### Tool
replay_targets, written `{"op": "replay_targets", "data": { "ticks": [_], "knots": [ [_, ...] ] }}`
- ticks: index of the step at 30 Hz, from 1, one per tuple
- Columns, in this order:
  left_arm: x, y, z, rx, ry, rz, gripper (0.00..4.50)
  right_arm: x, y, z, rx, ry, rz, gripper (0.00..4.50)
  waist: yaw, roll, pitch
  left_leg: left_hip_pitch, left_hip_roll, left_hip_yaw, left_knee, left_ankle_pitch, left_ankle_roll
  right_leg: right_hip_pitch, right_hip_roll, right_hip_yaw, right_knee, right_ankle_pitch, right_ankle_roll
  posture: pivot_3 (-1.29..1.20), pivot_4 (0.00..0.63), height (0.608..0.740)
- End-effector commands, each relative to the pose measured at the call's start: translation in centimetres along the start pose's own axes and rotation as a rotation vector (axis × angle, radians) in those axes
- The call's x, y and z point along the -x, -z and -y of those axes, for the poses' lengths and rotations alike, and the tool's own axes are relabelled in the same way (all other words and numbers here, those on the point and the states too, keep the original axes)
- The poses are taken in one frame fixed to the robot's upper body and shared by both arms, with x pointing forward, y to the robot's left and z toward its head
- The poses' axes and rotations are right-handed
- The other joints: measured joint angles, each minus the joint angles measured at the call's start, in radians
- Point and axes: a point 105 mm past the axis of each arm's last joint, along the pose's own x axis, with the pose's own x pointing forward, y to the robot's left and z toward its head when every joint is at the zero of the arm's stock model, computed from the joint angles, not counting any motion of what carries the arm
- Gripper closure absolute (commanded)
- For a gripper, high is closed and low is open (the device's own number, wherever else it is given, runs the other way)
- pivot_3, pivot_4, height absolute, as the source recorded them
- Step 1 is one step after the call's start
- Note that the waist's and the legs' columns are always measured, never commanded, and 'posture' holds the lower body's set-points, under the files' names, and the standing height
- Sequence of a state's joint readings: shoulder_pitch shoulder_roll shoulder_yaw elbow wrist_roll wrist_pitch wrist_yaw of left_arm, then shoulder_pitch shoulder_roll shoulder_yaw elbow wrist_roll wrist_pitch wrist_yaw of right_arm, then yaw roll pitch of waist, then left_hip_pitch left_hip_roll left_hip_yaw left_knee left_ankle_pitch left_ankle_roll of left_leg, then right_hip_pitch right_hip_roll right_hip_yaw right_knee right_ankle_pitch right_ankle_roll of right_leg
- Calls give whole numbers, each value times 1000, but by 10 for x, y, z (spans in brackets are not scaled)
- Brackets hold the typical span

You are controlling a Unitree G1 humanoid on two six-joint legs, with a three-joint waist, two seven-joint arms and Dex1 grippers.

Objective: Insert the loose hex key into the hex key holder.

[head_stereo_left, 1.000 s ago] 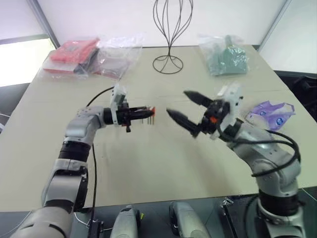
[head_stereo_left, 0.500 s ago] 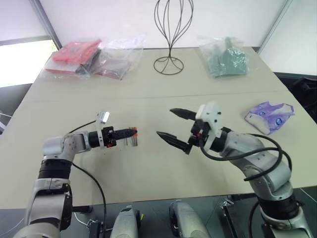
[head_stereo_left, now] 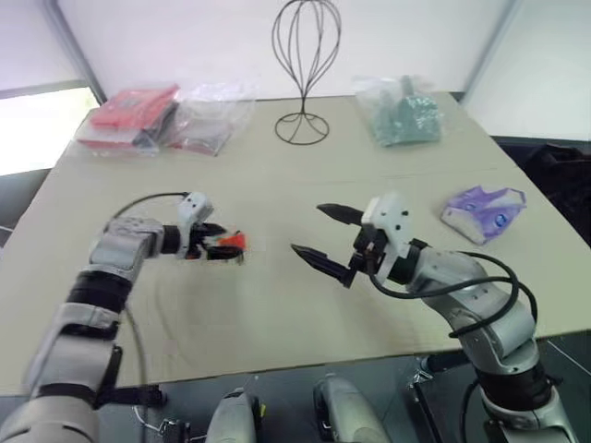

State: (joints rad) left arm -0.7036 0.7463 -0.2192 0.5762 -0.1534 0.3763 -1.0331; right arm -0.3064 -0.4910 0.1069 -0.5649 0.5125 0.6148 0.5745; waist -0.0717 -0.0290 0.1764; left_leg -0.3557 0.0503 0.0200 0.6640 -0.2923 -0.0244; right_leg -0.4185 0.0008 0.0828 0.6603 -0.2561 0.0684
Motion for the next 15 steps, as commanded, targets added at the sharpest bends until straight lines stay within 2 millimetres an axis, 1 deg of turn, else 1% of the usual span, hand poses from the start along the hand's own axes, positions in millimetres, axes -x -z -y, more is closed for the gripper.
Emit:
{"op": "replay_targets", "data": {
  "ticks": [1, 3, 4, 5, 8, 10, 12, 13, 15],
  "knots": [
    [10, 43, -12, -15, -109, -176, 35, 1, -12, 2, 42, 12, 40, 0, -1, 0, 0, 1, 1, -1, -1, 0, 0, 1, 2, 0, 0, 0, 0, 0, 150, 740],
    [14, 43, -13, -55, -133, -176, 35, 1, -11, 3, 45, 13, 39, 0, -2, 0, 0, 3, 2, -2, -1, 0, 0, -1, 5, 1, 0, 1, -2, 0, 150, 740],
    [17, 39, -15, -72, -162, -154, 35, 1, -11, 4, 46, 15, 37, 0, -2, 1, 0, 2, 3, -2, -1, 0, 0, -3, 6, 1, 1, 1, -3, 0, 150, 740],
    [19, 34, -17, -55, -188, -122, 35, 2, -10, 5, 46, 18, 34, 0, -2, 1, 0, 2, 3, -2, -1, 0, 0, -4, 6, 1, 1, 2, -3, 0, 150, 740],
    [23, 15, -12, -7, -204, 1, 35, 5, -7, 7, 43, 30, 24, 0, -2, 0, 0, 1, 3, -2, -2, 0, 0, -9, 7, 2, 3, 2, -3, 0, 150, 740],
    [25, 2, -3, 17, -194, 91, 35, 6, -4, 8, 37, 35, 17, 0, -2, 0, 0, 0, 3, -2, -2, 0, 0, -9, 7, 2, 3, 2, -3, 0, 150, 740],
    [28, -13, 6, 159, -157, 218, 35, 7, 0, 8, 30, 39, 8, 0, 2, -1, 1, -2, 3, -2, -2, 0, 0, -11, 7, 3, 2, 1, -2, 0, 150, 740],
    [30, -23, 12, 206, -121, 290, 35, 8, 2, 8, 27, 39, 3, 0, 2, -2, 1, -3, 3, -2, -2, 0, 0, -11, 6, 3, 2, 1, -2, 0, 150, 740],
    [38, -42, 33, 312, 17, 430, 35, 8, 7, 8, 21, 35, -11, 0, 5, -3, 1, -9, 2, -2, -1, 0, 0, -15, 5, 2, 2, 3, -1, 0, 150, 740]
  ]
}}
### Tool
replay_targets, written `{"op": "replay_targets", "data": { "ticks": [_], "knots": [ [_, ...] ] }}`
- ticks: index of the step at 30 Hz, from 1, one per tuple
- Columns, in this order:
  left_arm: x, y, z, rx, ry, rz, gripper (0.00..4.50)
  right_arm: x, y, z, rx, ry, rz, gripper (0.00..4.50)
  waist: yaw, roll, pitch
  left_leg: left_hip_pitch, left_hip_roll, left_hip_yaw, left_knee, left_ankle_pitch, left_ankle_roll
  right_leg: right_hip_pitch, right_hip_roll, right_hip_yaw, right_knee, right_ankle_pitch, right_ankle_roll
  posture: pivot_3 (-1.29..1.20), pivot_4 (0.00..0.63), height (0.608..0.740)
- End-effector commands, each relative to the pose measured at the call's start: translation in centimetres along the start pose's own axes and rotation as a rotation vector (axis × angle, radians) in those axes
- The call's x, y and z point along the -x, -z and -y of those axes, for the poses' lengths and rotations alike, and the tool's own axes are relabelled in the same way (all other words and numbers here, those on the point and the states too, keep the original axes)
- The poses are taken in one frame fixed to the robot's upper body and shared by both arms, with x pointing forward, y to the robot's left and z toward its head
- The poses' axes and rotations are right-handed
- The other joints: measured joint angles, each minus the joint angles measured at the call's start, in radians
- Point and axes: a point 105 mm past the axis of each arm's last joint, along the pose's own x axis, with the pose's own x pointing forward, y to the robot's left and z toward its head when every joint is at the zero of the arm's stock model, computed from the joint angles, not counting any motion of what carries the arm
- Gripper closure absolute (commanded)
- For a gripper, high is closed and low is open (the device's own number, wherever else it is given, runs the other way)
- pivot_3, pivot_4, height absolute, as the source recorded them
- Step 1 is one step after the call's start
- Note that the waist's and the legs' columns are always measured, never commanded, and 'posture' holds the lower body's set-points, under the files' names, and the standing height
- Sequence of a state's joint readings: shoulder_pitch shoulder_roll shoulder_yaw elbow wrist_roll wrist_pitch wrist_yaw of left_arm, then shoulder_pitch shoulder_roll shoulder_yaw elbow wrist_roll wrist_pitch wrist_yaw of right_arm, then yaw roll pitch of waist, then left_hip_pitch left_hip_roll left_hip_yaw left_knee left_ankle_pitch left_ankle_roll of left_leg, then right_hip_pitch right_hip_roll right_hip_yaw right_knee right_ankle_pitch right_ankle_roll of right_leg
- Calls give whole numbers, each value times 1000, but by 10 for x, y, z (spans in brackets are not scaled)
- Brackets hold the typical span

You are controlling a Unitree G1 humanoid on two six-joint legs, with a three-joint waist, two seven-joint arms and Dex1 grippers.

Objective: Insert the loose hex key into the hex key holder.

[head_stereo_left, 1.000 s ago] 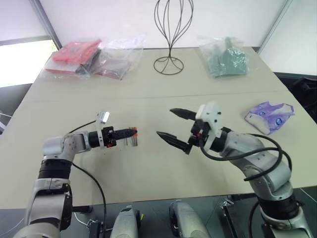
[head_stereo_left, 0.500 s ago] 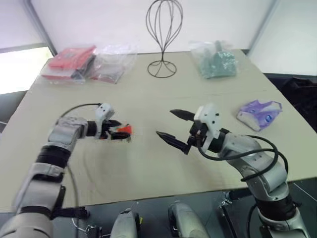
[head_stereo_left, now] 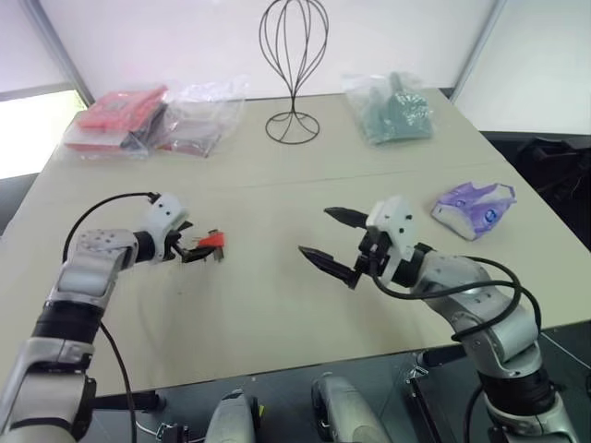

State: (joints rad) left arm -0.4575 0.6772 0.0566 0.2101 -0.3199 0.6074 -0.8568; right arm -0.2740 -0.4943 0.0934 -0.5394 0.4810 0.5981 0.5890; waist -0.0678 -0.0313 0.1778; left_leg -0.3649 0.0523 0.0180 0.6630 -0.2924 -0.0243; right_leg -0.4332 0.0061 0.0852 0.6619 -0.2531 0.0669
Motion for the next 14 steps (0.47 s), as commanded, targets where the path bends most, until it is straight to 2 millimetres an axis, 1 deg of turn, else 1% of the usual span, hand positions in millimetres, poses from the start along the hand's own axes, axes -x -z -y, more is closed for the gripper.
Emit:
{"op": "replay_targets", "data": {
  "ticks": [1, 2, 4, 9, 12, 14],
  "knots": [
    [20, -41, 39, 149, 224, 211, 35, 2, -1, 2, 25, 1, 16, 0, 2, -1, 0, -6, 0, -1, 1, 0, 0, -4, 0, -1, 0, 1, 2, 0, 150, 740],
    [23, -40, 47, 165, 267, 211, 35, 2, 1, 3, 20, -1, 12, 0, 2, -2, 0, -11, 0, 0, 2, 0, 0, -10, -1, -1, 0, 2, 2, 0, 150, 740],
    [26, -39, 51, 172, 271, 201, 35, 2, 6, 5, 28, -8, -5, 0, 2, -2, 0, -12, -1, 0, 2, 0, 0, -10, -1, 0, -1, 2, 2, 0, 150, 740],
    [38, -59, 37, 111, 152, 309, 35, 4, 9, 8, 29, 12, -7, 0, 0, -2, 0, -11, -1, -2, 1, 0, 0, -10, -1, -1, -1, 1, 2, 0, 150, 740],
    [47, -62, 45, -1, 125, 331, 35, 9, 9, 17, 46, 85, 9, 0, -2, -2, 0, -10, -1, -1, 1, 0, 0, -10, 0, 0, -1, 1, 2, 0, 150, 740],
    [52, -64, 50, -43, 87, 366, 35, 16, 9, 28, 62, 179, 26, 0, -1, -2, 0, -10, -1, -1, 1, 0, 0, -10, -1, 0, -1, 1, 2, 0, 150, 740]
  ]
}}
